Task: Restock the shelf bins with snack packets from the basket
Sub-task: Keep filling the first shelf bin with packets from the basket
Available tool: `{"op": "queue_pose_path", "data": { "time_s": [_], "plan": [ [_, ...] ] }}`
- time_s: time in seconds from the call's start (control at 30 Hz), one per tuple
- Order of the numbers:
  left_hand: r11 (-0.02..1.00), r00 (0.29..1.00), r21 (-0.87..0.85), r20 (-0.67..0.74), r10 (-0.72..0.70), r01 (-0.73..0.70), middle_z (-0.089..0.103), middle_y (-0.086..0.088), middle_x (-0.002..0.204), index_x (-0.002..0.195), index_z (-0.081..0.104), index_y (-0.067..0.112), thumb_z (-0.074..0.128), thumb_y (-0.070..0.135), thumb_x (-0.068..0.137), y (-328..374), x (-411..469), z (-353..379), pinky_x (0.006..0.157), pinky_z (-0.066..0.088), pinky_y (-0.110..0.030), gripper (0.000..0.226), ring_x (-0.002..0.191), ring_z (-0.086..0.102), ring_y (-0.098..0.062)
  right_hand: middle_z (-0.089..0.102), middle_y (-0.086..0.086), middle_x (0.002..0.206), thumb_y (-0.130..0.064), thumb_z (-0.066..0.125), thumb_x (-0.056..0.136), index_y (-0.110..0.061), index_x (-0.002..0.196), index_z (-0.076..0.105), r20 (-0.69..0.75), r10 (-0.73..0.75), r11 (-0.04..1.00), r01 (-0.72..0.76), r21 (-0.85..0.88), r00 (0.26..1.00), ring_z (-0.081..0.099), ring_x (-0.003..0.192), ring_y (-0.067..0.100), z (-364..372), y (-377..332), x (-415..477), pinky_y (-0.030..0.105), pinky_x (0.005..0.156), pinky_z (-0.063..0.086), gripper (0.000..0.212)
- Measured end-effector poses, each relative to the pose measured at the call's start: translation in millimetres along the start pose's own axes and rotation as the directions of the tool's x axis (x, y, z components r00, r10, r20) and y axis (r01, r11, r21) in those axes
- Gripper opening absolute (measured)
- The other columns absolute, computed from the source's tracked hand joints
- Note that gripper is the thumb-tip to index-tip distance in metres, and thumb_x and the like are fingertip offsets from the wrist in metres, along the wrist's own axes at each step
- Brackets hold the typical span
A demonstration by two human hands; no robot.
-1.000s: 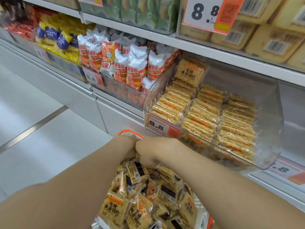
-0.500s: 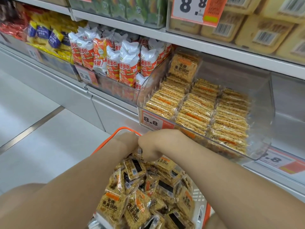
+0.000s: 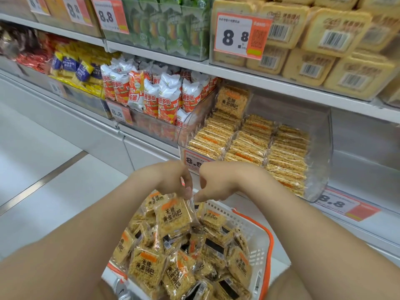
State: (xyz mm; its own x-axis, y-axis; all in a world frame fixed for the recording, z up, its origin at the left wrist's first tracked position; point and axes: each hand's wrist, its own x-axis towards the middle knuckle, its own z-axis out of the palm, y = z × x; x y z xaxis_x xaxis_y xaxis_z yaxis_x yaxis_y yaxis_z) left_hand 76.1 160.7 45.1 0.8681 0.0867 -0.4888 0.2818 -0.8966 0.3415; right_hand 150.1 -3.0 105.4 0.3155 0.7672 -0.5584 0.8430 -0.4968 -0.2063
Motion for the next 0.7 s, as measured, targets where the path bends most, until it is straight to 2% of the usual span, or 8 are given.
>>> {"op": "queue_pose_path", "data": {
  "time_s": [0.07, 0.2, 0.3, 0.4, 0.47, 0.53, 0.6, 0.7],
  "plan": [
    [0.994, 0.997, -0.095, -0.046, 0.055, -0.06, 0.072, 0.012, 0.079, 0.085, 0.076, 0.037, 0.075, 0.031, 0.094, 13, -14, -10, 0.06, 0.059, -0.03, 0.011, 0.069, 0.067, -0.011, 0.078, 0.004, 0.076, -0.046, 0.074, 0.092, -0.007, 0.084, 0.073, -0.013, 0.037, 0.989, -0.035, 0.143, 0.999, 0.076, 0.064, 0.017, -3, 4, -9, 0.029, 0.057, 0.059, 0.04],
    [0.933, 0.969, -0.289, -0.184, 0.164, -0.212, 0.075, 0.0, 0.085, 0.094, 0.078, 0.023, 0.066, 0.028, 0.102, 31, -34, -26, 0.059, 0.057, -0.026, 0.016, 0.073, 0.065, -0.008, 0.077, 0.008, 0.079, -0.037, 0.087, 0.083, 0.003, 0.101, 0.075, -0.038, 0.088, 0.866, -0.058, 0.496, 0.995, 0.077, 0.071, 0.024, -11, 7, -26, 0.046, 0.081, 0.065, 0.045],
    [0.843, 0.928, -0.433, -0.324, 0.183, -0.317, 0.073, 0.003, 0.077, 0.091, 0.077, 0.024, 0.068, 0.035, 0.102, 40, -46, -33, 0.063, 0.055, -0.028, 0.018, 0.07, 0.064, -0.006, 0.078, 0.013, 0.083, -0.036, 0.09, 0.081, -0.002, 0.1, 0.076, -0.131, 0.147, 0.782, -0.034, 0.623, 0.98, 0.078, 0.072, 0.024, -22, 13, -42, 0.033, 0.066, 0.065, 0.042],
    [0.71, 0.84, -0.582, -0.542, 0.024, -0.396, 0.078, -0.011, 0.086, 0.096, 0.071, 0.016, 0.071, 0.04, 0.098, 49, -47, -37, 0.068, 0.053, -0.034, 0.025, 0.072, 0.067, -0.018, 0.074, 0.004, 0.073, -0.035, 0.088, 0.084, -0.003, 0.096, 0.076, -0.219, 0.185, 0.686, 0.034, 0.727, 0.958, 0.072, 0.063, 0.015, -28, 25, -51, 0.029, 0.063, 0.062, 0.036],
    [0.719, 0.731, -0.556, -0.675, -0.097, -0.417, 0.079, 0.0, 0.089, 0.095, 0.073, 0.019, 0.064, 0.039, 0.103, 53, -42, -38, 0.078, 0.057, -0.036, 0.023, 0.079, 0.072, -0.011, 0.065, 0.0, 0.064, -0.03, 0.083, 0.089, -0.007, 0.092, 0.074, -0.286, 0.232, 0.592, 0.099, 0.8, 0.93, 0.062, 0.056, 0.013, -29, 33, -52, 0.033, 0.063, 0.061, 0.025],
    [0.757, 0.656, -0.533, -0.731, -0.186, -0.379, 0.077, 0.007, 0.088, 0.091, 0.075, 0.026, 0.057, 0.038, 0.104, 53, -36, -39, 0.086, 0.057, -0.04, 0.024, 0.086, 0.071, -0.013, 0.07, 0.005, 0.074, -0.025, 0.078, 0.094, -0.011, 0.096, 0.071, -0.352, 0.312, 0.525, 0.149, 0.838, 0.882, 0.064, 0.064, 0.017, -29, 39, -50, 0.048, 0.074, 0.065, 0.015],
    [0.735, 0.657, -0.567, -0.72, -0.224, -0.372, 0.073, 0.004, 0.086, 0.095, 0.073, 0.03, 0.055, 0.04, 0.105, 52, -30, -39, 0.086, 0.056, -0.043, 0.023, 0.086, 0.069, -0.021, 0.073, 0.009, 0.093, -0.018, 0.072, 0.099, -0.016, 0.11, 0.069, -0.384, 0.383, 0.452, 0.192, 0.871, 0.84, 0.064, 0.074, 0.021, -28, 43, -47, 0.054, 0.086, 0.063, 0.012],
    [0.694, 0.664, -0.604, -0.708, -0.242, -0.392, 0.071, 0.002, 0.085, 0.111, 0.069, 0.028, 0.054, 0.036, 0.108, 57, -24, -39, 0.074, 0.058, -0.04, 0.017, 0.079, 0.068, -0.021, 0.071, 0.012, 0.104, -0.009, 0.065, 0.102, -0.016, 0.123, 0.064, -0.401, 0.423, 0.387, 0.238, 0.891, 0.813, 0.062, 0.082, 0.021, -27, 49, -40, 0.045, 0.087, 0.061, 0.023]
  ]
}}
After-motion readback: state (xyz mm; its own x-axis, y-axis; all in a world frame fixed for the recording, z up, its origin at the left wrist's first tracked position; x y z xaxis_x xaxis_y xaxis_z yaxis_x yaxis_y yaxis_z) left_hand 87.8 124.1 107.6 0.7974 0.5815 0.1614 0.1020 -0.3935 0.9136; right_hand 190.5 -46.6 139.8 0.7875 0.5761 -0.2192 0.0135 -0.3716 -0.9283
